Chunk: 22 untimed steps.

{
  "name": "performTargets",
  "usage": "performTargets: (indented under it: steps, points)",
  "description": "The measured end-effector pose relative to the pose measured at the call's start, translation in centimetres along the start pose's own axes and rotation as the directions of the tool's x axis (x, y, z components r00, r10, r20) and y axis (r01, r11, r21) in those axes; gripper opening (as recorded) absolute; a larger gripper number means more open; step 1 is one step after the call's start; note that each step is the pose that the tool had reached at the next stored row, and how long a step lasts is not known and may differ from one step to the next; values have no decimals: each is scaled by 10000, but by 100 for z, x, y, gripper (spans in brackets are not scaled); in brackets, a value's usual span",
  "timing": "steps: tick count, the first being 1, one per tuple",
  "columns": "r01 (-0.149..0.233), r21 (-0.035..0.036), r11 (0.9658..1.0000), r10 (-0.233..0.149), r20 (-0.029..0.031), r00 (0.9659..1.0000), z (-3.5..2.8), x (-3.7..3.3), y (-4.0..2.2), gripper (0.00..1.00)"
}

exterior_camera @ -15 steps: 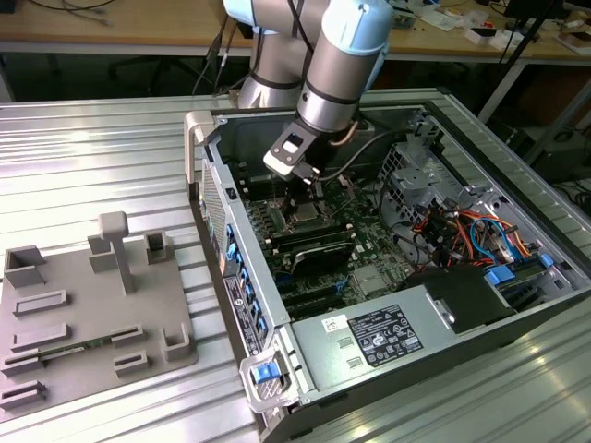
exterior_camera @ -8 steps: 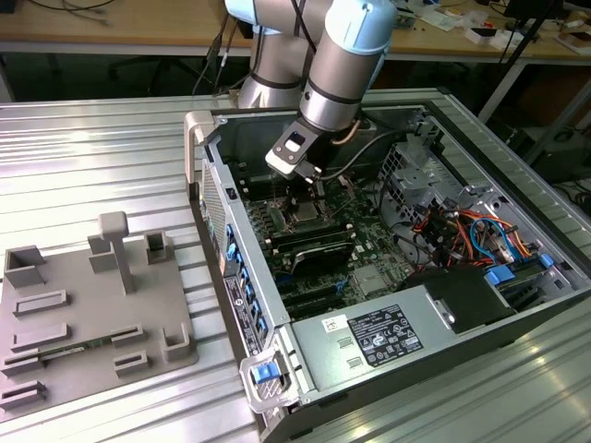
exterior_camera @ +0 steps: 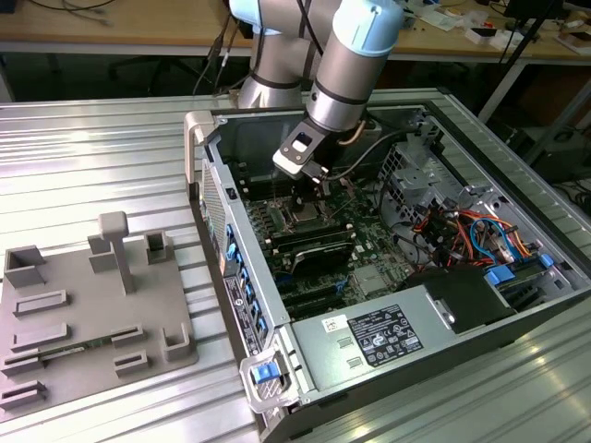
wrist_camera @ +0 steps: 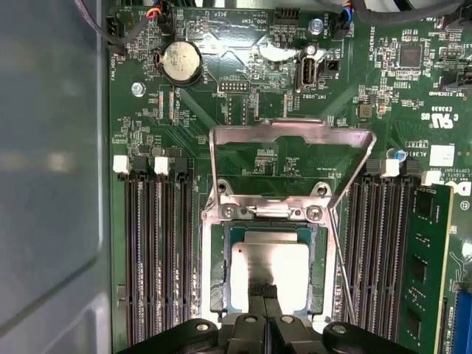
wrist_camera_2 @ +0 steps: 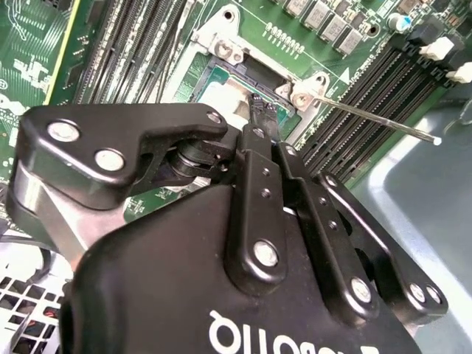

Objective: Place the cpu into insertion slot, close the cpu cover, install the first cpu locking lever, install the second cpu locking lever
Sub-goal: 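Place the cpu into insertion slot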

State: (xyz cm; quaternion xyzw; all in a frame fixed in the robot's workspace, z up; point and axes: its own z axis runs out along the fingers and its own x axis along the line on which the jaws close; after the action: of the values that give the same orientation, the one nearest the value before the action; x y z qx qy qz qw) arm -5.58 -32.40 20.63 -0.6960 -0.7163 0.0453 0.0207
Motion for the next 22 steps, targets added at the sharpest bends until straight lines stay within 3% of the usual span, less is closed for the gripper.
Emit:
performTargets:
  steps: [5,13,15,16,17,18,19,22]
  points:
    - [14,-6,10000,-14,-5,10000,19,1,8,11]
    - [25,-1,10000,-25,2,10000,-105,-3,-5,11]
    - [30,-42,10000,-30,5,10000,-106,-4,-5,11]
    - [37,-254,9997,-36,13,10000,-106,-4,-5,11]
    - [32,-542,9985,-31,22,10000,-106,-4,-6,11]
    - [25,-776,9970,-23,29,10000,-106,-4,-11,11]
    - [20,-898,9960,-18,32,10000,-105,-3,-17,11]
    - [19,-945,9955,-16,33,10000,-105,-3,-19,11]
